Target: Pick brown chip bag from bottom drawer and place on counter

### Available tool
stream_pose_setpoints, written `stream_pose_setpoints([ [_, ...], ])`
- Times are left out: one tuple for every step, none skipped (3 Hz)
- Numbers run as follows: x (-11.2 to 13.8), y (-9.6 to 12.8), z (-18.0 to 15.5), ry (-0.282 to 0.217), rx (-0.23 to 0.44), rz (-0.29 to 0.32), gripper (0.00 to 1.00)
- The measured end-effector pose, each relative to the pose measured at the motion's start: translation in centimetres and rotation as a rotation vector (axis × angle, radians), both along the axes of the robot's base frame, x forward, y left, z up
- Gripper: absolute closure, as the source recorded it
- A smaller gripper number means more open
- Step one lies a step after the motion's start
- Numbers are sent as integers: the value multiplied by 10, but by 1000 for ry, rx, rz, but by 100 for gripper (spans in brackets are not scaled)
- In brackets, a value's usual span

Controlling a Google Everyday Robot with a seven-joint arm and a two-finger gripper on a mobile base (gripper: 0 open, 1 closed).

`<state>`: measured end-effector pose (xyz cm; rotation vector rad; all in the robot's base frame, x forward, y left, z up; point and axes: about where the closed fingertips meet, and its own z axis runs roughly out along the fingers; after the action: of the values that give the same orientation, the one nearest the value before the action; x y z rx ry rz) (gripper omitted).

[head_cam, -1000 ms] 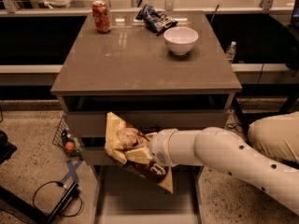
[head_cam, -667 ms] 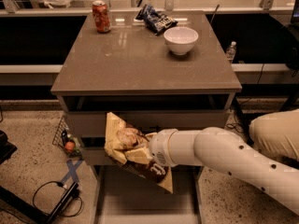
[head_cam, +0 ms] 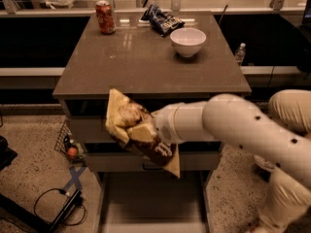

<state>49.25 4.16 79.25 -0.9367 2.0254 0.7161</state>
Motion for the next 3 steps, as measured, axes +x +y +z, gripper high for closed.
stream_pose_setpoints([
  [37, 6, 91, -32, -65, -36, 100],
  [67, 25, 149, -69, -108, -22, 100],
  [116, 32, 169, -91, -163, -3, 100],
])
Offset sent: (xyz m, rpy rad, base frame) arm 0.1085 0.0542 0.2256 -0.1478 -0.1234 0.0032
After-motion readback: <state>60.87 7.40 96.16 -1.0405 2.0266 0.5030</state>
